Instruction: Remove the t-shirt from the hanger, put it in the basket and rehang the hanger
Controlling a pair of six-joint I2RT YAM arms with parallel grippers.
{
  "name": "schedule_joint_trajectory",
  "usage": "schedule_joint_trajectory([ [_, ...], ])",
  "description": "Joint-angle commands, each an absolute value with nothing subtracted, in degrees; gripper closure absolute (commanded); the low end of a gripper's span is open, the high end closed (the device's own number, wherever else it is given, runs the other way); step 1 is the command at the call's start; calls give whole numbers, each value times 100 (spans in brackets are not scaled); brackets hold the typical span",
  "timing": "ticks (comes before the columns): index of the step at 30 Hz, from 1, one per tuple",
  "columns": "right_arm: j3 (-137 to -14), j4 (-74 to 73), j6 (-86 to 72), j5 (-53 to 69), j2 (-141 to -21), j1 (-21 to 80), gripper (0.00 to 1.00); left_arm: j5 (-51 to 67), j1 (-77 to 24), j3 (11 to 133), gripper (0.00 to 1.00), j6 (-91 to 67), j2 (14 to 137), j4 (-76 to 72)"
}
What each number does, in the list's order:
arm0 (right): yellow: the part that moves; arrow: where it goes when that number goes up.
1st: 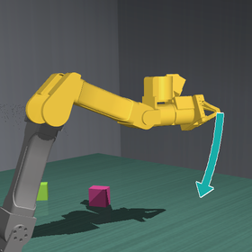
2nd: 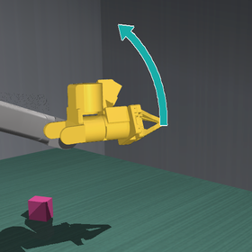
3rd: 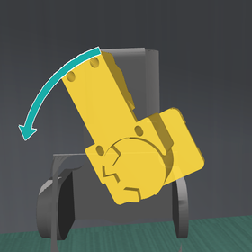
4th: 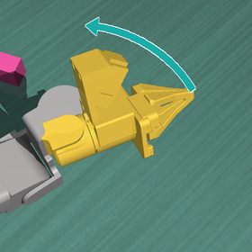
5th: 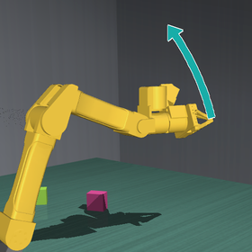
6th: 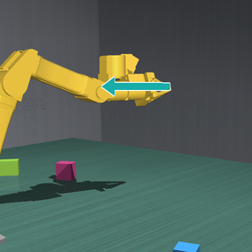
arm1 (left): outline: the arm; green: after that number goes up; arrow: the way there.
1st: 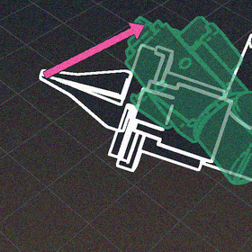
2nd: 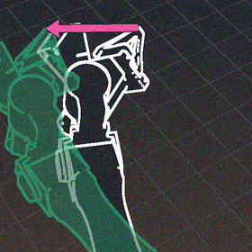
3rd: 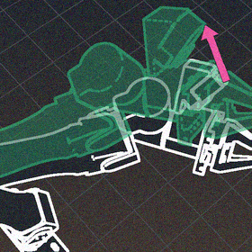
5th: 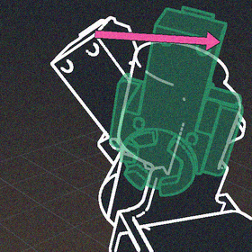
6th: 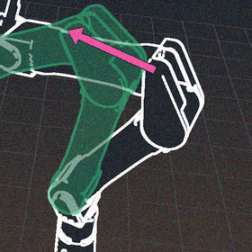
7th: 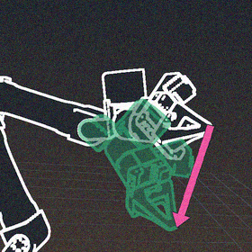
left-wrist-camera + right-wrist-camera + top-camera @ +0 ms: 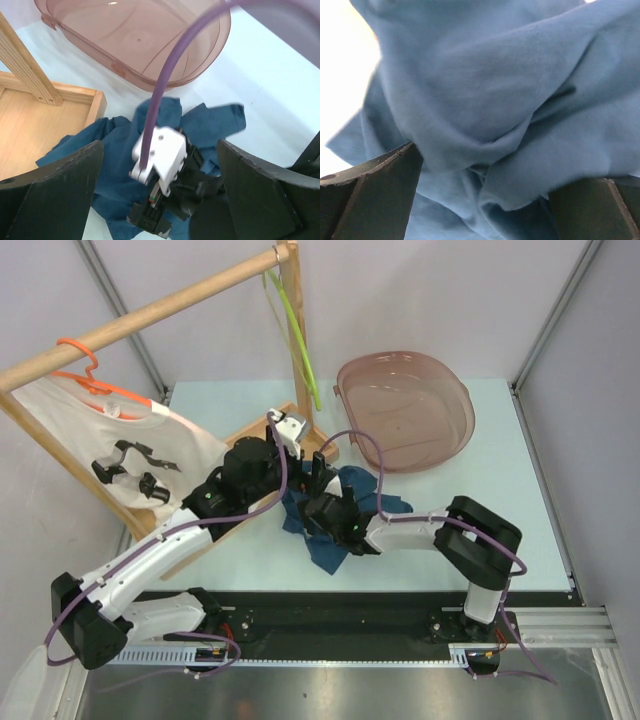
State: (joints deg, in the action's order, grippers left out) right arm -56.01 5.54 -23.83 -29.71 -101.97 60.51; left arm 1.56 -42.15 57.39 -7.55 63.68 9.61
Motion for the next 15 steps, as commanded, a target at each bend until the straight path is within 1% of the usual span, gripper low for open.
schedule_joint_trajectory([
  [1, -5547, 229, -2267, -3998, -10590, 6345, 0, 44, -4193, 5643, 0, -888, 6126, 607],
  [6, -5274, 186, -2249, -4350, -10679, 6618, 2, 149, -4087, 5651, 0, -958, 6126, 615],
  [8, -5125, 62, -2434, -4561, -10626, 6627, 11, 158, -4061, 5660, 0, -984, 6135, 615],
  [9, -5054, 53, -2565, -4640, -10539, 6618, 19, 176, -4034, 5660, 0, -1002, 6135, 615],
  [11, -4765, 123, -2663, -4693, -10398, 6618, 30, 211, -4017, 5651, 0, -1019, 6135, 598],
  [12, -4642, 149, -2785, -4711, -10328, 6627, 42, 220, -4008, 5643, 0, -1037, 6126, 589],
  [14, -4291, 280, -2865, -4711, -10056, 6627, 52, 255, -3990, 5643, 0, -1046, 6152, 580],
  [15, -4176, 316, -2917, -4702, -9933, 6644, 61, 255, -3990, 5643, 0, -1063, 6161, 589],
])
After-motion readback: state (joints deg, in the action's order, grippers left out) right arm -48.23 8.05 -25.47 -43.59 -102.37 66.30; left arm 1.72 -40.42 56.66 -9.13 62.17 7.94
